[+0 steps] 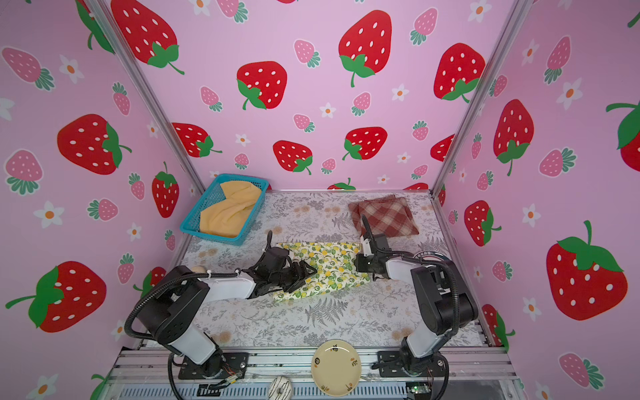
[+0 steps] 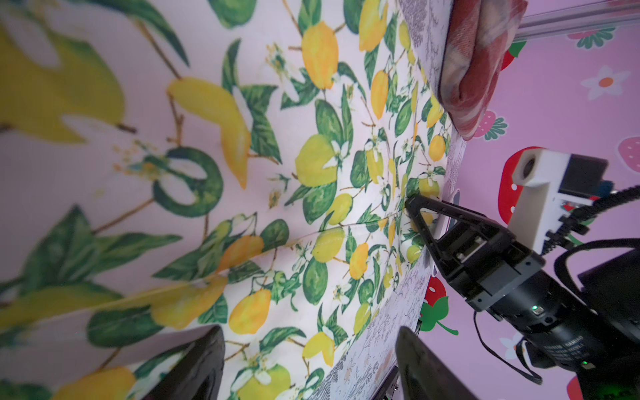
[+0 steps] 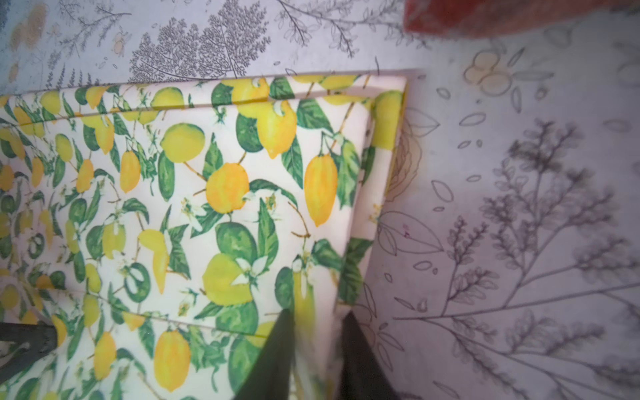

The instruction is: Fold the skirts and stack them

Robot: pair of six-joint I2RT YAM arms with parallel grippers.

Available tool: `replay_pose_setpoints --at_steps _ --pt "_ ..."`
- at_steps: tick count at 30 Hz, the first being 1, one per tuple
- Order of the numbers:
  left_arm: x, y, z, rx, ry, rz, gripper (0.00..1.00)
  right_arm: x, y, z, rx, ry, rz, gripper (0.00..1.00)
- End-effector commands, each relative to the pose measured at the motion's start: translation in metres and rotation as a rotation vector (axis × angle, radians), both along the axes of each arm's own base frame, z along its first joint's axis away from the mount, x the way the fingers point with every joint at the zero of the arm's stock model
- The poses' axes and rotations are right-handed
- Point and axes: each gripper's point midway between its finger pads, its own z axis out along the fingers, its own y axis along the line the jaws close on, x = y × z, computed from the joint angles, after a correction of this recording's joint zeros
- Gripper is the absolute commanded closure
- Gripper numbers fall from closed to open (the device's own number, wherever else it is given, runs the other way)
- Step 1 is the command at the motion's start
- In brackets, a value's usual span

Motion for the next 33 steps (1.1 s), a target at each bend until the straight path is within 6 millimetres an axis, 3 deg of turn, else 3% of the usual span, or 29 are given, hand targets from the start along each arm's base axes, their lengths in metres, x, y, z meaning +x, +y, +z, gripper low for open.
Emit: replay_pose_setpoints --at_steps 1,2,6,10,14,17,26,33 --pt "-0.021 0.017 -0.041 0.109 0.128 0.006 0.21 -0.03 -0.015 -0.033 -0.074 0.152 -0.009 0.96" --pt "-0.021 0.017 -0.04 0.109 0.125 0.004 0.21 -0.028 -0.015 -0.031 -0.078 0.149 -0.011 1.0" --pt "-0.013 0.011 -0.024 0.107 0.09 -0.013 0.21 -0.017 -0.018 -0.019 -0.108 0.117 -0.025 1.0" --pt "0.002 -0.002 0.009 0.085 0.017 -0.043 0.21 -0.007 -0.023 0.003 -0.145 0.071 -0.033 1.0" --pt "0.016 -0.025 0.043 0.049 -0.065 -0.077 0.21 0.002 -0.029 0.03 -0.186 0.018 -0.04 1.0" --pt "0.021 -0.049 0.058 0.012 -0.101 -0.114 0.21 0.007 -0.032 0.047 -0.209 -0.009 -0.041 1.0" --pt "0.005 -0.137 0.068 -0.134 -0.113 -0.249 0.22 0.011 -0.037 0.081 -0.238 -0.055 -0.046 1.0" --pt "-0.009 -0.166 0.056 -0.154 -0.089 -0.288 0.23 0.014 -0.038 0.103 -0.252 -0.077 -0.039 1.0"
